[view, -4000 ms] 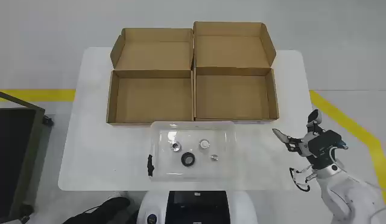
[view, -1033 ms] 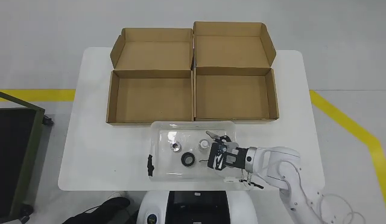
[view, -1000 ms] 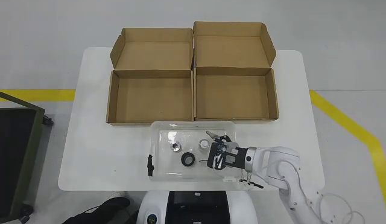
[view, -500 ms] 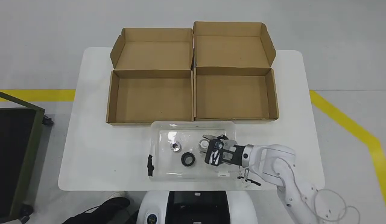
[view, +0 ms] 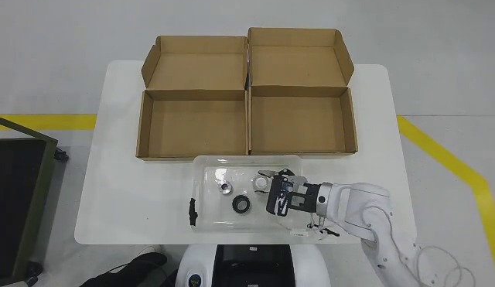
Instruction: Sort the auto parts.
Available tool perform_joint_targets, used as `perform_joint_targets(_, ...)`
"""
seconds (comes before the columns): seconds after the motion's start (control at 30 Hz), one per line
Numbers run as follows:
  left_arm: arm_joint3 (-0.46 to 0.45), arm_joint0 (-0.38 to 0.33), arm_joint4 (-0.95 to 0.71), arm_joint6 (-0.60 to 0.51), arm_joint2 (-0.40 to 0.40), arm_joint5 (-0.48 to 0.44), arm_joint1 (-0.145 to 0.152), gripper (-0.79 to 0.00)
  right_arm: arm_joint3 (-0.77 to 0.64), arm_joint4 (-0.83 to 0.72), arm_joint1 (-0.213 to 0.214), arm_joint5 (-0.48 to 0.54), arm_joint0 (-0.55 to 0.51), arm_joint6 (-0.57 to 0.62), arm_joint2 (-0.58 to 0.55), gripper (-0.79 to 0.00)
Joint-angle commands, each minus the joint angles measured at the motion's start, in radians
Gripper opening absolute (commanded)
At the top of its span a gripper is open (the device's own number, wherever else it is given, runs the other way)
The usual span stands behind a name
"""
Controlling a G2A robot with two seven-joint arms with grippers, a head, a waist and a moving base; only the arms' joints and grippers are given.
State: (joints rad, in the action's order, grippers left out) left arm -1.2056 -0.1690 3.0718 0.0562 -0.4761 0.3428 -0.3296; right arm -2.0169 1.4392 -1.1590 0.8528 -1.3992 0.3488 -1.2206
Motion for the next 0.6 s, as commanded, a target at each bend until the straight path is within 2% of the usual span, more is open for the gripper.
perform_joint_targets(0.0, 0.000, 0.000, 0.000, 0.000, 0.000, 0.000, 0.000, 0.000, -0.013, -0.024, 0.001, -0.021, -0.003, -0.032, -0.015, -0.785)
perform_joint_targets(0.23, 0.000, 0.000, 0.000, 0.000, 0.000, 0.000, 0.000, 0.000, 0.001, -0.194, -0.001, -0.075, -0.014, -0.189, -0.042, -0.785)
perform_joint_targets(0.57, 0.000, 0.000, 0.000, 0.000, 0.000, 0.000, 0.000, 0.000, -0.062, -0.330, -0.007, -0.188, -0.029, -0.338, -0.060, -0.785)
